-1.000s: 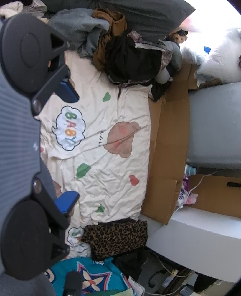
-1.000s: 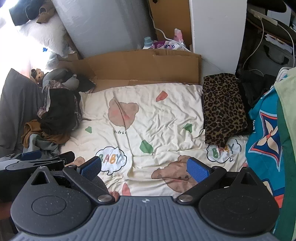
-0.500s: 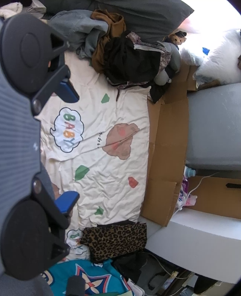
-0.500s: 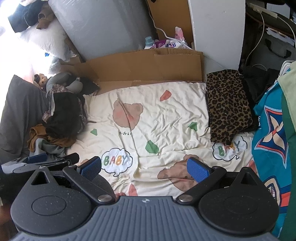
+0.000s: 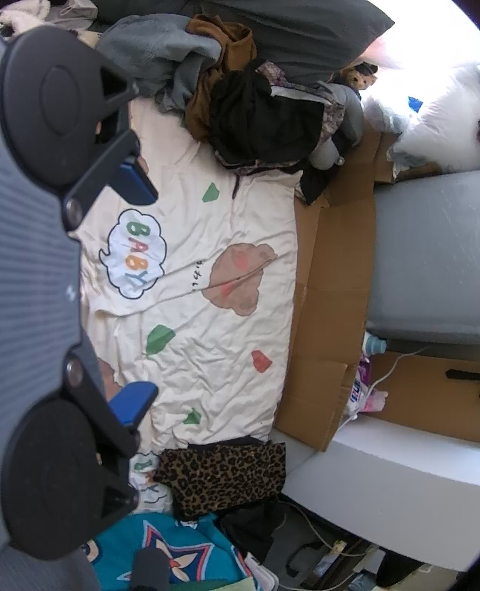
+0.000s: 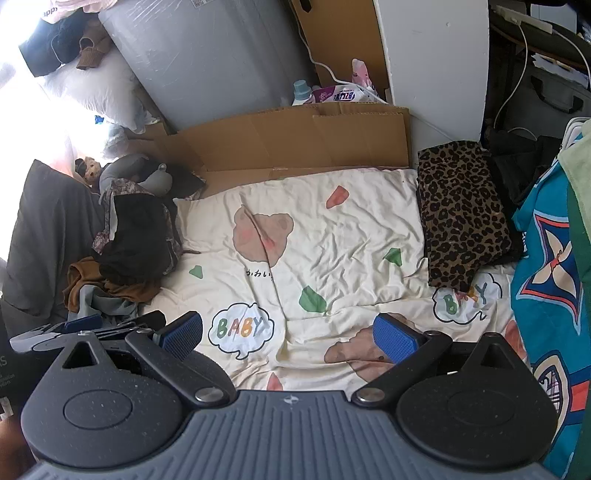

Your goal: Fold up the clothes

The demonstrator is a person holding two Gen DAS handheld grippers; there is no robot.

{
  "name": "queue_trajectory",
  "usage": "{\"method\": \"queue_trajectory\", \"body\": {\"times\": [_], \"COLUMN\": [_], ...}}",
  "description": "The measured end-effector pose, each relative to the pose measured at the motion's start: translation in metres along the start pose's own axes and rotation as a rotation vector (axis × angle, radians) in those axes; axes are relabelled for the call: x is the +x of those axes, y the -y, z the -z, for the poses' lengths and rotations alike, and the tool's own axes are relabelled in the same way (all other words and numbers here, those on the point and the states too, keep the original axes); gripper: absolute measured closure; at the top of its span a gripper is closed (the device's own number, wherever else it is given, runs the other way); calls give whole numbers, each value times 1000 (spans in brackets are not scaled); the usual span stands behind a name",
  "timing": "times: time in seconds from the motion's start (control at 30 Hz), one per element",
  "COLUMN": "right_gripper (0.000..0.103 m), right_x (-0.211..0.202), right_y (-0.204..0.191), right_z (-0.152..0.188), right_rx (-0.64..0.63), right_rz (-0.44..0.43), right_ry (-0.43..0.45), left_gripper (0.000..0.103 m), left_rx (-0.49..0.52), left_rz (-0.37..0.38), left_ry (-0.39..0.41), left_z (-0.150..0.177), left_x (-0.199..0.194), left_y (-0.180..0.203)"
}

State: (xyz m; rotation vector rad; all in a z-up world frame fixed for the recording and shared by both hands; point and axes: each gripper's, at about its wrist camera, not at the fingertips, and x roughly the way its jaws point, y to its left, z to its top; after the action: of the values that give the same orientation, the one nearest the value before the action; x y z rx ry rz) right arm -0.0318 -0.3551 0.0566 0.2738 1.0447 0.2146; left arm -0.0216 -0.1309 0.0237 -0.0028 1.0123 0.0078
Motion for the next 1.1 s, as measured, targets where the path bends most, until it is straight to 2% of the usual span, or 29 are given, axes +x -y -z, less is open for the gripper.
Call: {"method": "queue_trajectory", "body": {"times": [0.6, 1.1], "right_gripper": [2, 2], "right_x": [5, 11], "right_y": [-2, -7], "right_z": [-2, -5], "right_rx": [-6, -50], "right_rz": [-11, 41], "right_ry": [-22, -63], "left_gripper": [1, 1], "left_rx": [6, -2], "left_rz": [-4, -12], "left_ry": [-7, -2], "left_z": [-2, 2], "left_x": [1, -1], "left_y": [-1, 1]}}
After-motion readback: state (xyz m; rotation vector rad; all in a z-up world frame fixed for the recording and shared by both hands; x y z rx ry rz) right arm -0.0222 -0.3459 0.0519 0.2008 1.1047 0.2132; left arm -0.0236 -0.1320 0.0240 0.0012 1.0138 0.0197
